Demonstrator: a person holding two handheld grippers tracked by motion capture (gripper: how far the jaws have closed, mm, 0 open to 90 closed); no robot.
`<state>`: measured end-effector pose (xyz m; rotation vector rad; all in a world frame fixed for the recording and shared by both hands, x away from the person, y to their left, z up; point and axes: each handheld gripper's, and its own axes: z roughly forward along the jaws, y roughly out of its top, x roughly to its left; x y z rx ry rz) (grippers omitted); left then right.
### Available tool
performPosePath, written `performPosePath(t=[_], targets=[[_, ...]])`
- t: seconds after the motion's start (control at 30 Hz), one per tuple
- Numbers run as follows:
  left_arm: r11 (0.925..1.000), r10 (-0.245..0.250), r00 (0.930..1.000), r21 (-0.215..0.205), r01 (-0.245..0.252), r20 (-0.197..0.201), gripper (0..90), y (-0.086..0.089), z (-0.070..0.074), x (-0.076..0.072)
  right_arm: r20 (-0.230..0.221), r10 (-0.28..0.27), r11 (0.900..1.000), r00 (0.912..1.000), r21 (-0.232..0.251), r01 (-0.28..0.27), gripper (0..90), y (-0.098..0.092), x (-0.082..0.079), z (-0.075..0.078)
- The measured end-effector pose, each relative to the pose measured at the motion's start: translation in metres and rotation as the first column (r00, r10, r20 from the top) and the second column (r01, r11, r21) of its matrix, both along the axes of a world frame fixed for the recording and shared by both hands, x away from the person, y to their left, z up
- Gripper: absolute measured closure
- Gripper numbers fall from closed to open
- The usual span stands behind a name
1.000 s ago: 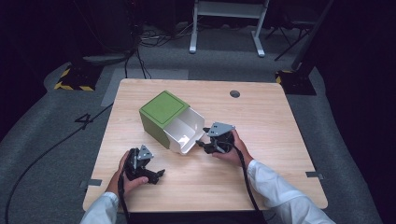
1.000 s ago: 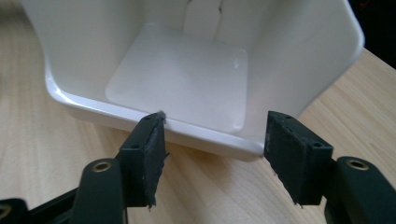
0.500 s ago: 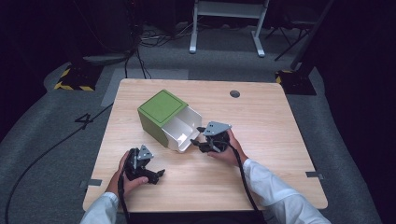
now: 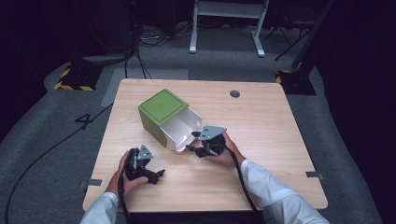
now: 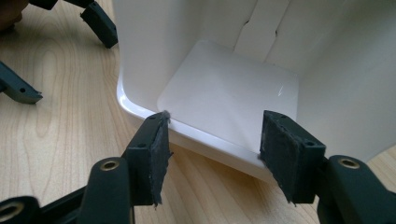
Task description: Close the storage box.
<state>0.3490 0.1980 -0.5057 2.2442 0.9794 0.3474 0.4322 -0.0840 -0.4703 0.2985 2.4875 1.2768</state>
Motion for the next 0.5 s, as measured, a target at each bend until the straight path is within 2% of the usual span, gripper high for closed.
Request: performPosePath(t=[0.03,0.07,0.1,0.23,0.4,0.5], targets=[[1.0,0.0,1.0,0.0,0.0,0.0,0.0,0.0,0.0,0.0,0.013,0.023,1.0,0.9997,-0.017,-0.023,42.4,0.002,-0.001,0.0],[1.0,0.0,1.0,0.0,0.0,0.0,0.0,0.0,0.0,0.0,0.013,0.023,1.0,0.9997,-0.017,-0.023,42.4,0.002,-0.001,0.0],[1.0,0.0,1.0,0.0,0.0,0.0,0.0,0.0,0.0,0.0,0.014,0.051,0.998,0.9986,-0.033,-0.051,42.6,0.005,-0.002,0.0],[1.0,0.0,1.0,0.002,0.0,-0.001,0.0,0.0,0.0,0.0,0.019,0.106,0.992,0.9942,-0.068,-0.104,45.6,0.01,-0.003,0.002],[1.0,-0.001,1.0,0.002,0.001,-0.001,0.0,0.0,0.0,0.0,0.004,0.125,0.989,0.9922,-0.082,-0.124,47.3,0.015,-0.001,0.004],[1.0,-0.001,1.0,0.002,0.001,-0.001,0.0,0.0,0.0,0.0,0.017,0.119,0.981,0.9928,-0.154,-0.115,48.0,0.023,0.001,0.002]])
